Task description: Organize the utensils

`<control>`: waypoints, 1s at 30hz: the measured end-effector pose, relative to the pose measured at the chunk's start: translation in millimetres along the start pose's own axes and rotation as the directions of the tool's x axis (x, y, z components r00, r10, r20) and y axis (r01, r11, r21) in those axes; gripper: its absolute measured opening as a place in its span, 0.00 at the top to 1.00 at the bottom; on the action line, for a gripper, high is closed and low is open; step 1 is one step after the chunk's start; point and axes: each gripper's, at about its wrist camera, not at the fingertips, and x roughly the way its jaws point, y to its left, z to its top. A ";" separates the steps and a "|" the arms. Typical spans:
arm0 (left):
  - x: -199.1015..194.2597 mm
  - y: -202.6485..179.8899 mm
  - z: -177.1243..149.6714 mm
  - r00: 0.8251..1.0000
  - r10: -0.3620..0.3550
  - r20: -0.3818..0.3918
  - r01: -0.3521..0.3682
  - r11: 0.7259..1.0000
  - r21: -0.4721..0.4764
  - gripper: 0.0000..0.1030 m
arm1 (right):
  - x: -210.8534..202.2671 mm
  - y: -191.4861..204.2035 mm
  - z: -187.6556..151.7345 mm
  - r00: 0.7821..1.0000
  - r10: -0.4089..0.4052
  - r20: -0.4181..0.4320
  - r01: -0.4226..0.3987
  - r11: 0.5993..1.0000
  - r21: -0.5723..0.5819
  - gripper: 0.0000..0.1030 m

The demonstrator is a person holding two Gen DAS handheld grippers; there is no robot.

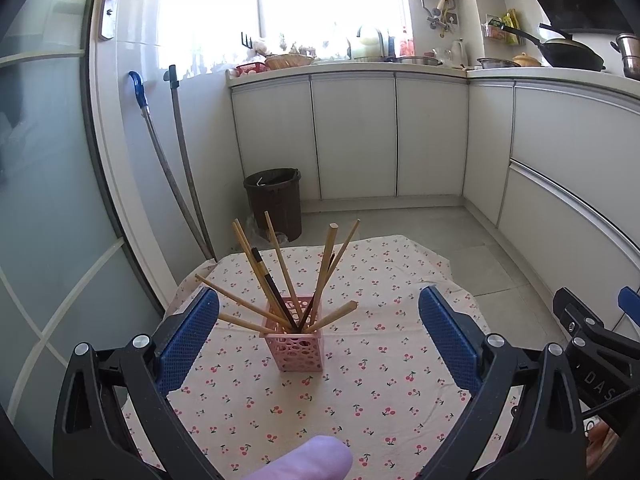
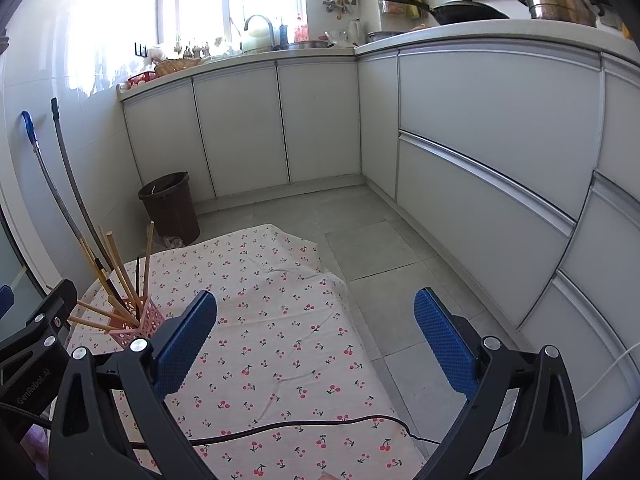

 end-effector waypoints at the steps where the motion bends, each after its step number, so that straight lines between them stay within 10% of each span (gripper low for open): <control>1: 0.5 0.3 -0.2 1.000 0.000 -0.002 0.000 1.000 -0.001 0.07 | 0.4 -0.4 0.1 1.000 0.001 -0.001 -0.001 1.000 0.000 0.06; 30: 9.1 -1.0 -3.7 0.999 0.005 -0.037 -0.005 1.000 0.001 0.07 | 7.0 -4.2 -0.5 1.000 0.006 -0.029 -0.005 1.000 0.006 0.06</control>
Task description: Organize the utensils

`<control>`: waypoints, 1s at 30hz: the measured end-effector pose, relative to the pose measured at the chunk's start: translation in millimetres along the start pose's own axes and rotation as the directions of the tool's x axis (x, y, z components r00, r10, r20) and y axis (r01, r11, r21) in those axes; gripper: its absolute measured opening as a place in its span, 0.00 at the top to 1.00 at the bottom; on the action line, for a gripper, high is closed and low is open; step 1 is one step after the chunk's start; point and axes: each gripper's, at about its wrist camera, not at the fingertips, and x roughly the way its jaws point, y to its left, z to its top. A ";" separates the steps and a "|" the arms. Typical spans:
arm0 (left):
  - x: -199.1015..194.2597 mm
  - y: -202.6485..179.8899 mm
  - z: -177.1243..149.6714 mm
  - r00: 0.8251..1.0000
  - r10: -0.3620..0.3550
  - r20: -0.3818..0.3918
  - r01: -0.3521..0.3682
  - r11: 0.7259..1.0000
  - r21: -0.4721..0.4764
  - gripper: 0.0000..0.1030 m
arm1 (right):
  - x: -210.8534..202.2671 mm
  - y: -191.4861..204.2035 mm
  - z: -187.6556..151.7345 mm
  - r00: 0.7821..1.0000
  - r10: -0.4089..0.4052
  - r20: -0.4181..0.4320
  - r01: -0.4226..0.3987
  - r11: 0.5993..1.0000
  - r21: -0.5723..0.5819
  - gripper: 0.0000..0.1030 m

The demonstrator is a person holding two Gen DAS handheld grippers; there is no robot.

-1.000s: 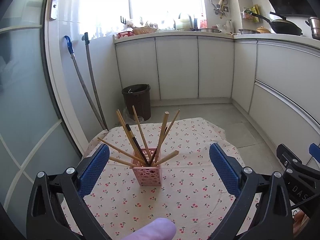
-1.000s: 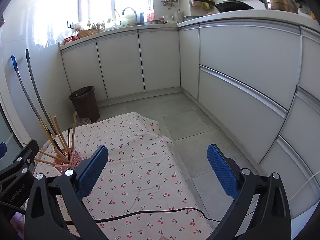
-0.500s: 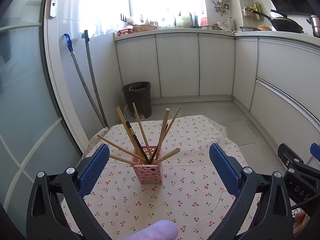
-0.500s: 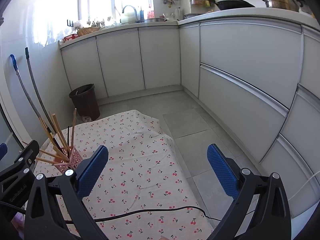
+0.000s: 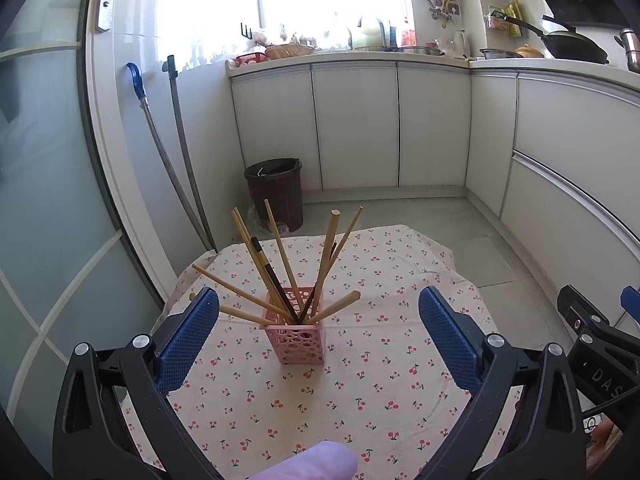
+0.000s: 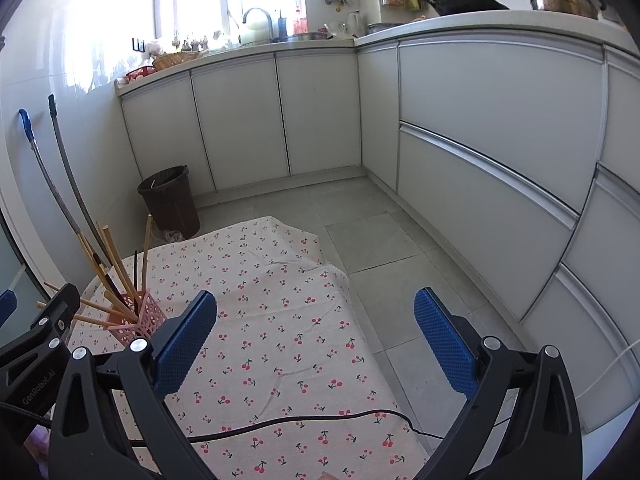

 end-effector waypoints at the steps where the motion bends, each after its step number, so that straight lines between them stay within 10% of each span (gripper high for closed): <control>1: 0.1 -0.1 -0.1 1.000 0.000 0.000 0.000 1.000 0.000 0.07 | 0.8 -0.3 0.4 1.000 0.001 -0.001 -0.001 1.000 0.000 0.06; 30: 1.6 -0.5 -1.8 1.000 0.006 -0.009 -0.006 1.000 -0.003 0.07 | 7.8 -0.9 -2.8 1.000 0.000 -0.020 0.000 1.000 -0.008 0.06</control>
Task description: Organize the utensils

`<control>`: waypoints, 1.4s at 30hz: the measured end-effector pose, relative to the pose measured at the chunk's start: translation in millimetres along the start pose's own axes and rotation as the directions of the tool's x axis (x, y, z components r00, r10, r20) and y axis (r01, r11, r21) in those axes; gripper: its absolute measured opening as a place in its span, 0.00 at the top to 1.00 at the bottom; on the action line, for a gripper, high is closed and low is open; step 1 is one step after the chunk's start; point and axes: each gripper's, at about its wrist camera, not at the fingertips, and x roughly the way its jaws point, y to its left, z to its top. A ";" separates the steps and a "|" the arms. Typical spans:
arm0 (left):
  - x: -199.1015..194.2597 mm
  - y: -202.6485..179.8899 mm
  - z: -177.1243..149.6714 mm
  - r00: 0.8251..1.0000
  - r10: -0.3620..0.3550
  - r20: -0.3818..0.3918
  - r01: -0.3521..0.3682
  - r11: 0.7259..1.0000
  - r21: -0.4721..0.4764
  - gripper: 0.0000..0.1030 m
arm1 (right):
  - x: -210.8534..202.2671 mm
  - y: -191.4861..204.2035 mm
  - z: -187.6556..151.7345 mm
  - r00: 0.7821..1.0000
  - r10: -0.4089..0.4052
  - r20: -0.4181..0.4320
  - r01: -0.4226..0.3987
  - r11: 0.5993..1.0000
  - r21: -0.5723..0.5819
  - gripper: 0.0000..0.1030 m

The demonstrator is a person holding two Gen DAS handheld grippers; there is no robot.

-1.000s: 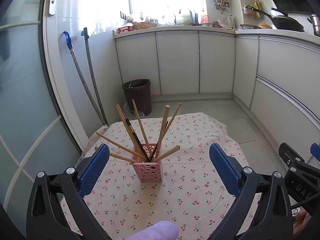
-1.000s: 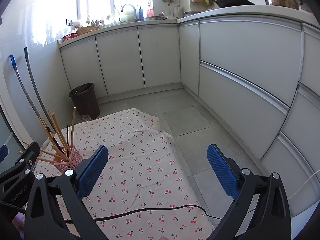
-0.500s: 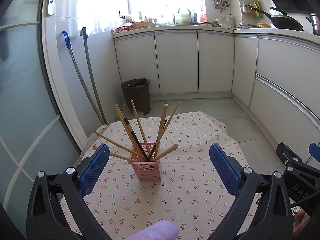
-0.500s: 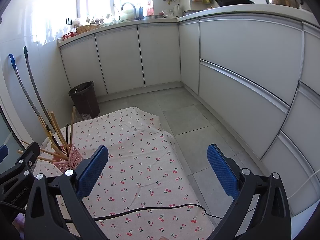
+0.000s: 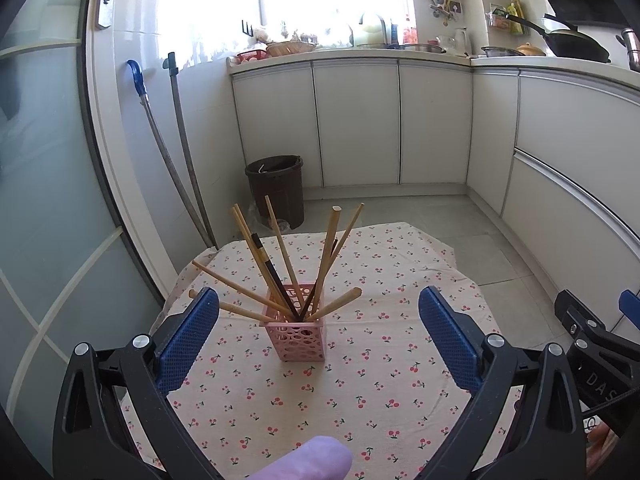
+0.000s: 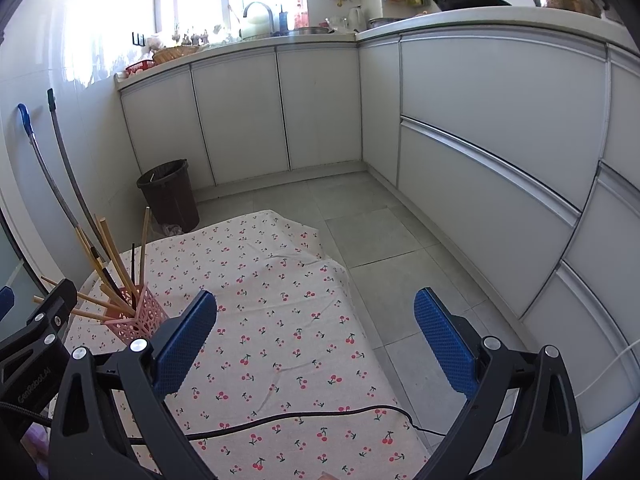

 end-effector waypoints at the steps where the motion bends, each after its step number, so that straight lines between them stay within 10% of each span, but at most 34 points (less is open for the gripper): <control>1: 0.2 0.1 -0.1 1.000 0.000 -0.001 0.000 1.000 0.000 0.07 | 0.3 -0.2 0.0 1.000 0.001 -0.001 -0.001 1.000 0.001 0.06; 42: 1.2 -4.8 -2.8 1.000 0.002 0.002 -0.002 1.000 0.023 0.07 | 5.6 0.0 -3.1 1.000 0.002 -0.026 -0.002 1.000 0.004 0.06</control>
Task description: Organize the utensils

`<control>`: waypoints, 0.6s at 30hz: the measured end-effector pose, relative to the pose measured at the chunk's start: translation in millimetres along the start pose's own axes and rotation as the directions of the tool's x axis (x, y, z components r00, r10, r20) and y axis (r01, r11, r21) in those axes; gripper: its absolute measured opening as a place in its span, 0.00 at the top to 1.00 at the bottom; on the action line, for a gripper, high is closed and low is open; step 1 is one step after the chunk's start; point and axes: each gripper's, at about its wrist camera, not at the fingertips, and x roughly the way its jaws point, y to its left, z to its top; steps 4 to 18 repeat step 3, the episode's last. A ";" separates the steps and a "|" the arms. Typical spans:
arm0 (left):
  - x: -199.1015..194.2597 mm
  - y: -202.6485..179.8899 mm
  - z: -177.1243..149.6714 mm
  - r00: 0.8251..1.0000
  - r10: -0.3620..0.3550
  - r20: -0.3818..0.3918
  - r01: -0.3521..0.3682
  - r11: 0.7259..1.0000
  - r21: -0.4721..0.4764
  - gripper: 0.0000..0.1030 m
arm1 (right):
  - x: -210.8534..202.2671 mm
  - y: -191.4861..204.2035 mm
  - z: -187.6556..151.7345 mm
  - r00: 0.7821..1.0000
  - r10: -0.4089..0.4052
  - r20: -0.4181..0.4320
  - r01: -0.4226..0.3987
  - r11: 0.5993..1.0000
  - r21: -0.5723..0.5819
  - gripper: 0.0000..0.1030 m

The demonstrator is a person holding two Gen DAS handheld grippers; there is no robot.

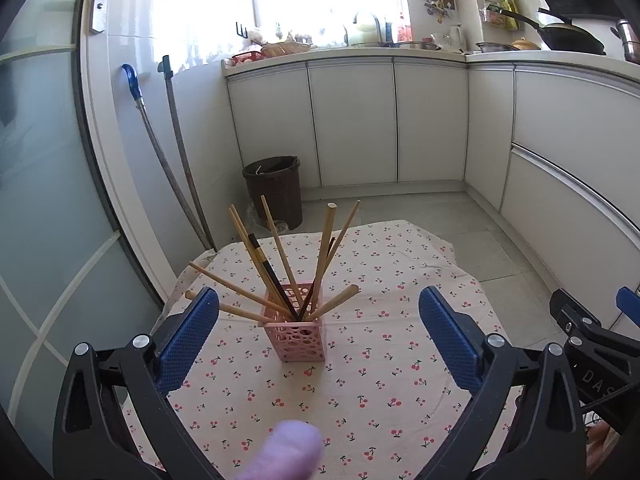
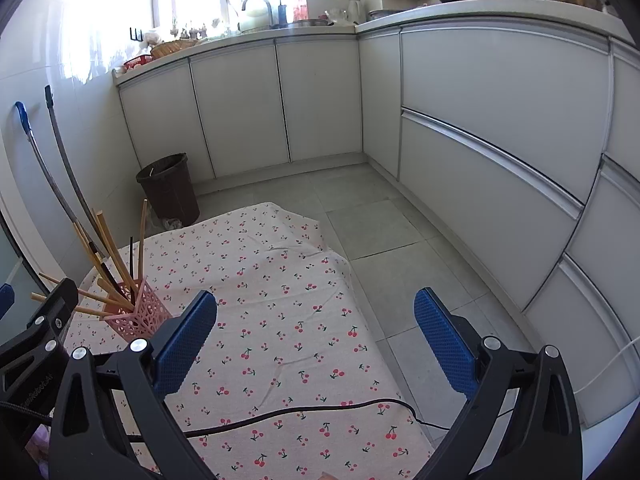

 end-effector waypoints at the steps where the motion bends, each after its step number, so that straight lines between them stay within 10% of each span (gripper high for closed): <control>1: -0.2 -0.8 -0.1 1.000 -0.003 -0.001 0.003 1.000 0.006 0.07 | 0.1 -0.1 0.3 1.000 0.000 0.000 0.000 1.000 0.001 0.06; 18: -0.3 -3.6 -0.4 1.000 -0.003 -0.003 0.003 1.000 0.020 0.07 | 0.7 -0.2 0.3 1.000 0.001 -0.001 -0.001 1.000 0.003 0.06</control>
